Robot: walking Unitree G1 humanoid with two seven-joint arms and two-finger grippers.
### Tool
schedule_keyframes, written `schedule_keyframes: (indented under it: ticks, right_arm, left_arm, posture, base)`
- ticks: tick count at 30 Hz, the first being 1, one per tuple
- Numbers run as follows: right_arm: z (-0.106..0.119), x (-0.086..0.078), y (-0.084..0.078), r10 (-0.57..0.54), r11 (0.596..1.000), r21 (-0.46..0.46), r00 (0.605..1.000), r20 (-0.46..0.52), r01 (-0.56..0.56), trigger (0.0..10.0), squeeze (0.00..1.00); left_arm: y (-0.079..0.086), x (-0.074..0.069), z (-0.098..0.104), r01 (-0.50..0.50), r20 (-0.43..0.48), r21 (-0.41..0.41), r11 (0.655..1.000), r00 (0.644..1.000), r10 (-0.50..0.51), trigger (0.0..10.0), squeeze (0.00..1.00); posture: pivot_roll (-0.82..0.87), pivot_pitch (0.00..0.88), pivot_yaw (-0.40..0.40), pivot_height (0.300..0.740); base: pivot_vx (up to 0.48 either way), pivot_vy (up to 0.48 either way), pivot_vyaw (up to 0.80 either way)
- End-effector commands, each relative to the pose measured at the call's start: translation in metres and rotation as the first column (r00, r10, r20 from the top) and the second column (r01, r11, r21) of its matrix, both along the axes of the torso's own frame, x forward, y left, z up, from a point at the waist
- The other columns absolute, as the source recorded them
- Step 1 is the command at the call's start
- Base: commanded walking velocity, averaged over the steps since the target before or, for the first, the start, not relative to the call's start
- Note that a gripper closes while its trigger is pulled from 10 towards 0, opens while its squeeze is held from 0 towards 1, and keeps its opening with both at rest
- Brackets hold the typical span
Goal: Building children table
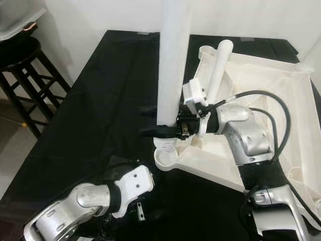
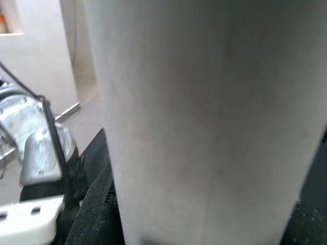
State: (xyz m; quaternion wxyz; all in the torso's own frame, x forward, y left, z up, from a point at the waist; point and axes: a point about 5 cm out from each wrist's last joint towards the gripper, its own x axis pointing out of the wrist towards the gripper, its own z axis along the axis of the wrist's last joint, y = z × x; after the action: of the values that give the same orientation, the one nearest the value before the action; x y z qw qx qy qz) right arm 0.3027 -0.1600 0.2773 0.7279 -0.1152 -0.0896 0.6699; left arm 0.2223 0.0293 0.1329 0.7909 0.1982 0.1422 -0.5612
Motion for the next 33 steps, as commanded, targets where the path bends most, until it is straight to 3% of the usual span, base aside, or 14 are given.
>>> schedule_keyframes:
  ticks: [1, 6, 11, 12, 13, 17, 18, 19, 21, 28, 33]
  right_arm:
    - [0.007, -0.003, 0.0, 0.008, 1.0, 0.02, 1.0, 0.028, -0.008, 10.0, 0.0]
    - [0.011, -0.003, -0.004, -0.016, 0.999, 0.031, 0.999, 0.037, 0.015, 10.0, 0.0]
    - [0.01, -0.004, -0.003, -0.023, 0.999, 0.04, 0.999, 0.033, 0.021, 10.0, 0.0]
    - [0.007, -0.005, -0.001, -0.015, 0.999, 0.036, 1.0, 0.024, 0.014, 10.0, 0.0]
    - [0.007, -0.005, -0.001, -0.015, 0.999, 0.036, 1.0, 0.024, 0.014, 10.0, 0.0]
    - [-0.013, -0.009, 0.008, 0.044, 0.999, 0.008, 0.998, -0.038, -0.044, 10.0, 0.0]
    - [-0.018, -0.008, 0.008, 0.052, 0.999, 0.004, 0.997, -0.062, -0.051, 10.0, 0.0]
    - [-0.018, -0.008, 0.008, 0.052, 0.999, 0.004, 0.997, -0.062, -0.051, 10.0, 0.0]
    - [-0.025, -0.008, 0.005, 0.07, 0.997, -0.013, 0.991, -0.11, -0.072, 10.0, 0.0]
    - [-0.036, -0.017, 0.001, 0.132, 0.99, -0.03, 0.968, -0.212, -0.141, 10.0, 0.0]
    - [-0.049, -0.031, 0.008, 0.227, 0.965, -0.063, 0.93, -0.29, -0.256, 10.0, 0.0]
  left_arm:
    - [-0.001, -0.006, -0.019, 0.02, -0.073, 0.057, 0.998, 0.997, -0.016, 10.0, 0.0]
    - [-0.019, -0.011, -0.021, 0.099, -0.003, 0.036, 0.994, 0.995, -0.099, 10.0, 0.0]
    - [-0.014, -0.005, -0.004, 0.026, 0.079, -0.034, 0.999, 0.997, -0.023, 10.0, 0.0]
    - [-0.007, -0.001, 0.009, -0.018, 0.123, -0.071, 0.997, 0.992, 0.027, 10.0, 0.0]
    - [-0.007, -0.001, 0.009, -0.018, 0.123, -0.071, 0.997, 0.992, 0.027, 10.0, 0.0]
    - [0.051, 0.018, 0.056, -0.2, 0.266, -0.165, 0.966, 0.934, 0.239, 10.0, 0.0]
    - [0.066, 0.017, 0.061, -0.231, 0.272, -0.176, 0.957, 0.923, 0.273, 10.0, 0.0]
    - [0.066, 0.017, 0.061, -0.231, 0.272, -0.176, 0.957, 0.923, 0.273, 10.0, 0.0]
    - [0.085, 0.011, 0.063, -0.269, 0.262, -0.202, 0.942, 0.912, 0.316, 10.0, 0.0]
    - [0.104, -0.002, 0.072, -0.309, 0.277, -0.246, 0.919, 0.886, 0.372, 10.0, 0.0]
    - [0.115, -0.012, 0.08, -0.318, 0.271, -0.289, 0.903, 0.878, 0.395, 10.0, 0.0]
  posture:
    - [-0.08, 0.192, 0.061, 0.74]
    - [-0.08, 0.188, 0.061, 0.74]
    - [-0.09, 0.188, 0.059, 0.74]
    - [-0.08, 0.193, 0.055, 0.74]
    - [-0.08, 0.193, 0.055, 0.74]
    - [-0.05, 0.195, 0.029, 0.74]
    - [-0.05, 0.197, 0.026, 0.74]
    - [-0.05, 0.197, 0.026, 0.74]
    - [-0.05, 0.217, 0.014, 0.74]
    - [-0.05, 0.252, -0.001, 0.74]
    - [-0.03, 0.292, -0.017, 0.74]
  base:
    - [0.0, 0.0, 0.0]
    - [0.0, 0.0, 0.0]
    - [0.0, 0.0, 0.0]
    - [0.0, 0.0, 0.0]
    - [0.0, 0.0, 0.0]
    - [0.0, 0.0, 0.0]
    - [0.0, 0.0, 0.0]
    - [0.0, 0.0, 0.0]
    - [0.0, 0.0, 0.0]
    - [0.0, 0.0, 0.0]
    - [0.0, 0.0, 0.0]
